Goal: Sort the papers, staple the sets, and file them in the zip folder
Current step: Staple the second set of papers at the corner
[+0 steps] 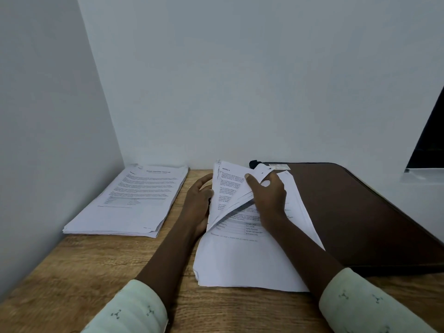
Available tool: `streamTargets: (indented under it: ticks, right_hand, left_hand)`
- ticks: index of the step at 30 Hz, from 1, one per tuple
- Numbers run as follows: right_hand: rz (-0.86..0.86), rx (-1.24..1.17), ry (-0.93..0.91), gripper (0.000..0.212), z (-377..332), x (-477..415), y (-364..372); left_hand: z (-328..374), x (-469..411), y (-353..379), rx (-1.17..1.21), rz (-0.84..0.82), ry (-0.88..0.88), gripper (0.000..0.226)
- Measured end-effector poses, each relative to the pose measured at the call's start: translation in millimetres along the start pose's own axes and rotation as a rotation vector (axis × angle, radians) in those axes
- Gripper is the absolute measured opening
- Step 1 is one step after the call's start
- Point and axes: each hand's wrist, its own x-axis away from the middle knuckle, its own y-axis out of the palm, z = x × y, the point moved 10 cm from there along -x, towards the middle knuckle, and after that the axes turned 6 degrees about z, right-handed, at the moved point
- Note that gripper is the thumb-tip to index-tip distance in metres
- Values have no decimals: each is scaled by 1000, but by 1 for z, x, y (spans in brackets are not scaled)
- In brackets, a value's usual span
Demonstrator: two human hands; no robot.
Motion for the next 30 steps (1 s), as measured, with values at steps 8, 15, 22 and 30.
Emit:
streamTargets:
  ticks: [8, 15, 22, 30]
  right_hand:
    - [-12, -11, -193, 61, -22, 9, 1]
    - [-74, 192, -204, 20, -14, 10, 17]
    - [-77, 190, -95, 30, -3, 5, 18]
    - [-110, 76, -21, 30, 2, 6, 16]
  left_hand:
    - [6, 4, 5, 25, -42, 18, 44]
    - [4, 9, 26, 40, -195, 21, 30]
    - [5, 11, 27, -46, -195, 68, 42]
    - [8, 16, 29, -110, -192, 85, 48]
